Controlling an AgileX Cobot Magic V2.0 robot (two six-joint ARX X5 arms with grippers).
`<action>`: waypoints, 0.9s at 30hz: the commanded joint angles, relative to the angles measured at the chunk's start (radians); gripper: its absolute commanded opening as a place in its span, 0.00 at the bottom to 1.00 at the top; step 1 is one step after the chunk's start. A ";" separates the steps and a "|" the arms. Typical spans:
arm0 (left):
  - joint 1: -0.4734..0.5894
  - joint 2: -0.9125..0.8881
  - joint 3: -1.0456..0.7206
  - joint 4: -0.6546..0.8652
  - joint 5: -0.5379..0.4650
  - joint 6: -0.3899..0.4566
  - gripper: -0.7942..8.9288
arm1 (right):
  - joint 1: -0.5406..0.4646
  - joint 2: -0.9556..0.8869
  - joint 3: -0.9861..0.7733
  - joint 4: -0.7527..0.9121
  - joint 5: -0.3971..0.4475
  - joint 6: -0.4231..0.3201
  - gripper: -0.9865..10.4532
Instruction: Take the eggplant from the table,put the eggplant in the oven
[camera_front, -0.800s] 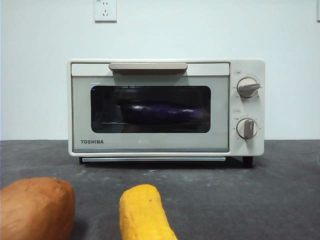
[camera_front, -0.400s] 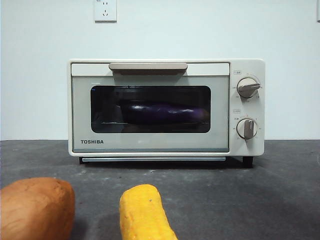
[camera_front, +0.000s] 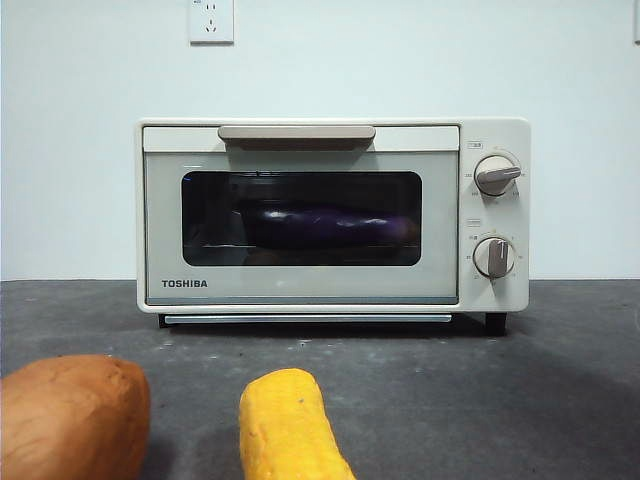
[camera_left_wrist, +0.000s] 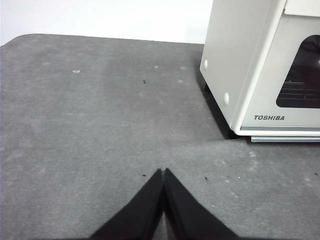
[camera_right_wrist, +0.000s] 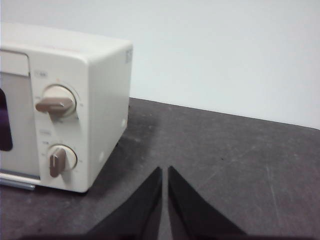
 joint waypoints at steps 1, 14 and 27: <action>-0.002 -0.002 -0.021 -0.011 -0.002 -0.003 0.09 | -0.003 -0.040 -0.039 0.008 0.000 0.014 0.09; -0.002 -0.002 -0.021 -0.010 -0.002 -0.002 0.09 | -0.003 -0.097 -0.054 -0.192 0.000 0.037 0.09; -0.002 -0.002 -0.021 -0.011 -0.002 -0.002 0.09 | -0.003 -0.097 -0.051 -0.150 0.000 0.072 0.09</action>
